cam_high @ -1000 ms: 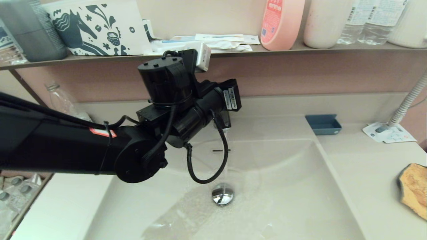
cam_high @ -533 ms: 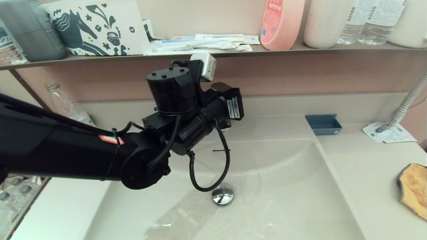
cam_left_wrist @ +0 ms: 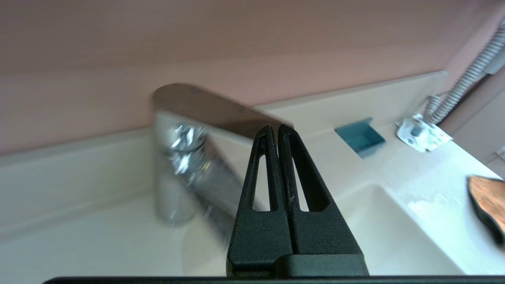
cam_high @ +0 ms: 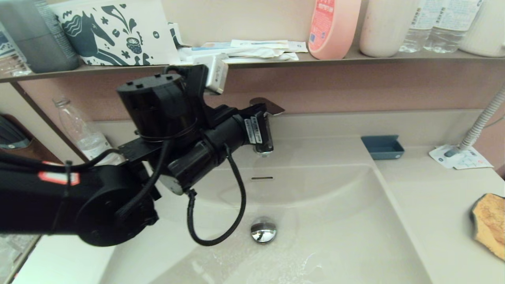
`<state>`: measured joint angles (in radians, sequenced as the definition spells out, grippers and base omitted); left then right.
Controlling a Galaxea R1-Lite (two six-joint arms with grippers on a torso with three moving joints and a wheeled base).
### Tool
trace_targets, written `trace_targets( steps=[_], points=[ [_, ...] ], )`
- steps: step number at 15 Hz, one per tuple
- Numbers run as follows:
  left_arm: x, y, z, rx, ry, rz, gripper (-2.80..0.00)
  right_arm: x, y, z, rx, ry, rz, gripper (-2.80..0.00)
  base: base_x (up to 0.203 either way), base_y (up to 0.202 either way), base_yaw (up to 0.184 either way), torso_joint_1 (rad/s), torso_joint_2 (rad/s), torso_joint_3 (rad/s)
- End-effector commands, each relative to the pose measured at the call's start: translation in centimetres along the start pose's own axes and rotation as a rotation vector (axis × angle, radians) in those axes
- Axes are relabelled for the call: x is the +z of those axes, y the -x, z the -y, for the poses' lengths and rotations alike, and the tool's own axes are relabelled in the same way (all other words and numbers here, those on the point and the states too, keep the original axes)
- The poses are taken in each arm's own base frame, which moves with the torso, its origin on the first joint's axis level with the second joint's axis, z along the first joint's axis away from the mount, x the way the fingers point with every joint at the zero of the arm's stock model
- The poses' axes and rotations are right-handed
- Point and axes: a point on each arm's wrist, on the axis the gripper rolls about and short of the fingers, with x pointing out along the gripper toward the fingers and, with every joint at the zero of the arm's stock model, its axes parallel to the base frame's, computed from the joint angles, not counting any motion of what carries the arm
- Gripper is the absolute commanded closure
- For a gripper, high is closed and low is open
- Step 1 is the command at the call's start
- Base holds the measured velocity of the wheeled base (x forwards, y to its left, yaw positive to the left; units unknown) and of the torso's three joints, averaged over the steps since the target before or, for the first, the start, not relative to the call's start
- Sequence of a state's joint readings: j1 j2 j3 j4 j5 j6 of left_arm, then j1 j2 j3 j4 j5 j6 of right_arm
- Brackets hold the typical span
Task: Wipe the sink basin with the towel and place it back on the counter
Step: Turn off the faucet, then pick up the cloth
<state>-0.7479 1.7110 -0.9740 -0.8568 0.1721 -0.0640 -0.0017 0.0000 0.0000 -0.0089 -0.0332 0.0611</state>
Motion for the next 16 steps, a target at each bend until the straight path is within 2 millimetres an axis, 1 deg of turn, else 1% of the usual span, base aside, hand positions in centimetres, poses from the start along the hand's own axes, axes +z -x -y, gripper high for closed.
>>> trace_targets(
  steps=[1,6,9,12,13,14,16],
  points=[
    [2.3,3.9,-0.6,-0.001,0.011,0.055,0.00,0.0,0.0,0.0,0.000,0.000,0.000,0.00,0.000,0.000,0.000,0.000,0.00,0.000],
    [2.6,11.8,-2.2,0.008,0.022,0.071,0.00,0.0,0.0,0.0,0.000,0.000,0.000,0.00,0.000,0.000,0.000,0.000,0.00,0.000],
    [3.2,16.0,-4.7,0.113,0.012,0.138,0.00,0.0,0.0,0.0,0.000,0.000,0.000,0.00,0.000,0.000,0.000,0.000,0.00,0.000],
    [4.0,19.0,-7.5,0.277,-0.032,0.213,0.00,0.0,0.0,0.0,0.000,0.000,0.000,0.00,0.000,0.000,0.000,0.000,0.00,0.000],
    [4.4,20.2,-8.0,0.321,-0.047,0.252,0.00,0.0,0.0,0.0,0.000,0.000,0.000,0.00,0.000,0.000,0.000,0.000,0.00,0.000],
    [4.7,21.9,-7.9,0.344,-0.055,0.298,0.00,0.0,0.0,0.0,0.000,0.000,0.000,0.00,0.000,0.000,0.000,0.000,0.00,0.000],
    [4.3,24.9,-7.5,0.392,-0.066,0.358,0.00,0.0,0.0,0.0,0.000,0.000,0.000,0.00,0.000,0.000,0.000,0.000,0.00,0.000]
  ],
)
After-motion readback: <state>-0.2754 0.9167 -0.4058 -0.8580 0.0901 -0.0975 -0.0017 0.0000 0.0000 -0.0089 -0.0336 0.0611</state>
